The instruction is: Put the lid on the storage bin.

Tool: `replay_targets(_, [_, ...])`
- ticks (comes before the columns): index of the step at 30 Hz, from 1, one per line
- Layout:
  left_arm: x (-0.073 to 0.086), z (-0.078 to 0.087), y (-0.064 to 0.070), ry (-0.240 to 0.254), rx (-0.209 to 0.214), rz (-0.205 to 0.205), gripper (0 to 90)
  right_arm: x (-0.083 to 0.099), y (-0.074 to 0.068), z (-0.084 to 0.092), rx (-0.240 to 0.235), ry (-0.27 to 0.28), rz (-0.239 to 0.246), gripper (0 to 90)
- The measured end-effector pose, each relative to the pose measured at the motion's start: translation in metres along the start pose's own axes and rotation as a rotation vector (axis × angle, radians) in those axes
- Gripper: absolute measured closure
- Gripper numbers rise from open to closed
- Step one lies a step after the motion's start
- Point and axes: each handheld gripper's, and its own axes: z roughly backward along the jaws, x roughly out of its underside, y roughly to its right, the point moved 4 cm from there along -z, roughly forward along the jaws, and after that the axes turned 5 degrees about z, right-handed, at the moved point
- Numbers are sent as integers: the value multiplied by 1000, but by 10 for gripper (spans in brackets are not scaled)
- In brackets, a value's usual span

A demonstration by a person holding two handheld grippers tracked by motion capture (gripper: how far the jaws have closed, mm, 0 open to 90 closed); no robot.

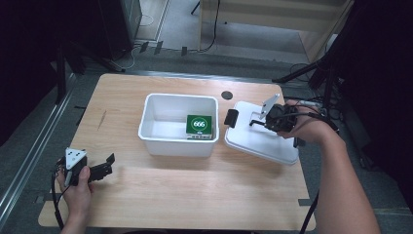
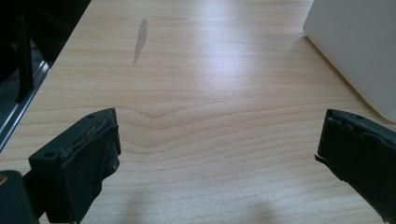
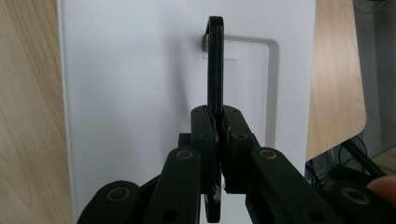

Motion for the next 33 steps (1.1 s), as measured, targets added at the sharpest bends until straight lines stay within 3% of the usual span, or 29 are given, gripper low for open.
replay_targets(16, [0, 0, 0, 2, -1, -3, 0, -20, 14, 40, 5, 39, 39, 862])
replay_targets(33, [0, 0, 1, 1, -3, -8, 0, -48, 20, 61, 14, 63, 72, 862])
